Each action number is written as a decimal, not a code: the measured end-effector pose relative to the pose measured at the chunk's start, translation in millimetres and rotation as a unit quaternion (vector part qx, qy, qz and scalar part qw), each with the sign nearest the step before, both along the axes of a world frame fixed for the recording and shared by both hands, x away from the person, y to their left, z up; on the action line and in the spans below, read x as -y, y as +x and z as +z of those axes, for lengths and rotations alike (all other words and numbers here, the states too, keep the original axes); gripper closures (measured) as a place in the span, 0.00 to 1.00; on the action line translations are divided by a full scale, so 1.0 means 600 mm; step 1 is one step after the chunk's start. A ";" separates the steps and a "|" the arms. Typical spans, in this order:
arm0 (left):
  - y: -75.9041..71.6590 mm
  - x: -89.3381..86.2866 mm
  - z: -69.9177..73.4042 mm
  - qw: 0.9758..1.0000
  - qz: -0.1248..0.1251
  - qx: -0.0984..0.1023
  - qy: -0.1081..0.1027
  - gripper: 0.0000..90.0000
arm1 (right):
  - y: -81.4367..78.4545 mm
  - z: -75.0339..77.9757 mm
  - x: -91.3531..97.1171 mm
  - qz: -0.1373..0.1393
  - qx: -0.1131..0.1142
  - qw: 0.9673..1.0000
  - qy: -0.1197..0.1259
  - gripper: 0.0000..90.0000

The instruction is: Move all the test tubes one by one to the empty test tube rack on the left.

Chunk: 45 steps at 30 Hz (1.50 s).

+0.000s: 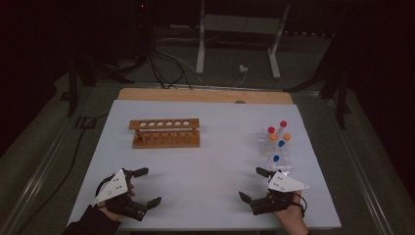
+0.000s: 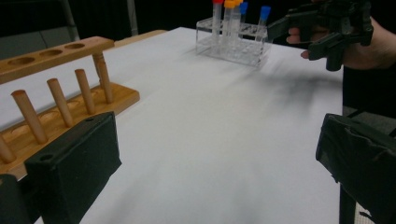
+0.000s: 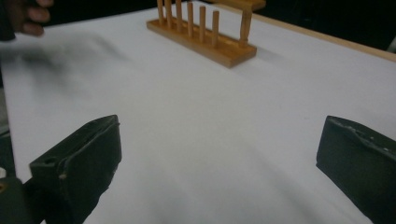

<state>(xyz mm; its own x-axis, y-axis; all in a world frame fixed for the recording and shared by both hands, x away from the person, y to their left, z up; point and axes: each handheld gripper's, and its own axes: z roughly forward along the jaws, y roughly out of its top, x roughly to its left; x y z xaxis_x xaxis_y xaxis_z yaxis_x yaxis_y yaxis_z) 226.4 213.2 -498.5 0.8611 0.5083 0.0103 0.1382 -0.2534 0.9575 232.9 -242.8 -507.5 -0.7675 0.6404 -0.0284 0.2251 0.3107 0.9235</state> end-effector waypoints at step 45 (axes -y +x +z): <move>0.001 0.006 0.001 1.000 -0.014 -0.007 -0.014 0.00 | -0.011 0.090 0.018 -0.012 0.052 0.997 0.059 0.00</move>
<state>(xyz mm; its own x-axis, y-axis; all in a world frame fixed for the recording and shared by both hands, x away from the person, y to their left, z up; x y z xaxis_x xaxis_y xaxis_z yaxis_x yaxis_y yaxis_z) 227.1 209.7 -497.6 0.8747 0.4845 -0.0162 0.1449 -0.2295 0.9625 226.3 -253.5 -453.6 -0.7488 0.6621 -0.0311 0.1320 0.1950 0.9719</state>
